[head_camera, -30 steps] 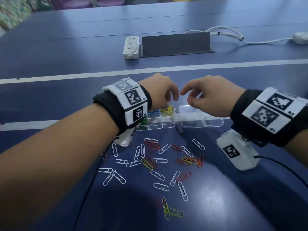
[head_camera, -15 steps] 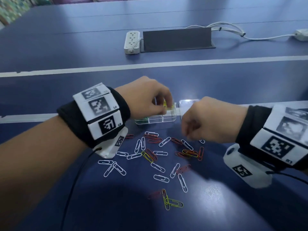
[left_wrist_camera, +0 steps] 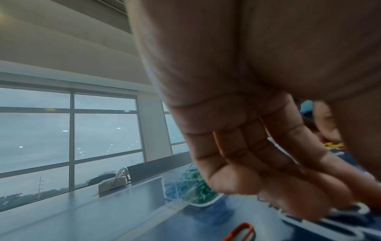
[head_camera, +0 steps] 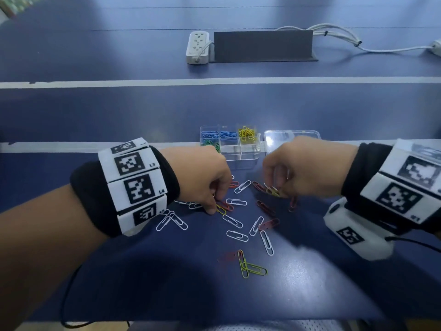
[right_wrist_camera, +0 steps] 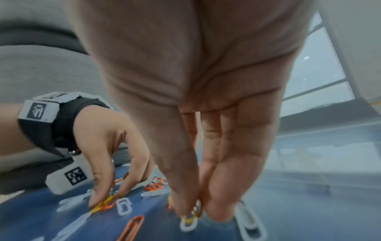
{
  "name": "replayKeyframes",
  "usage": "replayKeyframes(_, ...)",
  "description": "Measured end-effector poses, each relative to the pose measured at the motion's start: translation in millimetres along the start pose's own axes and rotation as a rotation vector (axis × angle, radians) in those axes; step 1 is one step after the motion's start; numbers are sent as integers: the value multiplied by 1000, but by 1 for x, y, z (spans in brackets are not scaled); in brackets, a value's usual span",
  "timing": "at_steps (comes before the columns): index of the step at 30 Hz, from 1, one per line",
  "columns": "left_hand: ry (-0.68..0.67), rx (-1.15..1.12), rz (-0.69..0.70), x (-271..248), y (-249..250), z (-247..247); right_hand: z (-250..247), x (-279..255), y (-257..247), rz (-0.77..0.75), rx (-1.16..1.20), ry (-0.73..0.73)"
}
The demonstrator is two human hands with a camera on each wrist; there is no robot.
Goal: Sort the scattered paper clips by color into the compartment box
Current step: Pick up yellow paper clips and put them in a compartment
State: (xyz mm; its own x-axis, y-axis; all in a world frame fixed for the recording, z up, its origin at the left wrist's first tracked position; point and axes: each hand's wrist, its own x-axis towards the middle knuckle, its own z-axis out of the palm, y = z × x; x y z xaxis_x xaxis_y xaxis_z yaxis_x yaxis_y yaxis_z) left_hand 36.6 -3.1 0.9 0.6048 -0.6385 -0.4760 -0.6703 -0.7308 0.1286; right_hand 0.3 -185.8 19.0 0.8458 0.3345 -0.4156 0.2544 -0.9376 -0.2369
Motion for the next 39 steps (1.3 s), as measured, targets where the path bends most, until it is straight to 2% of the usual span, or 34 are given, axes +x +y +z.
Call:
replayKeyframes(3, 20, -12, -6, 0, -1, 1, 1, -2, -3, -9, -134, 49)
replayKeyframes(8, 69, -42, 15, -2, -3, 3, 13, -1, -15, 1, -234, 16)
replayKeyframes(14, 102, -60, 38, -3, -5, 7, 5, 6, -5, 79, -203, 93)
replayKeyframes(17, 101, -42, 42, -4, -7, 9, 6, 7, -4, 95, -200, 77)
replayKeyframes(31, 142, -48, 104, -16, -9, 16, 3, 0, -1, 49, 5, 64)
replayKeyframes(39, 180, -121, 102, -20, -7, 12, 11, 11, 0, 78, -169, 112)
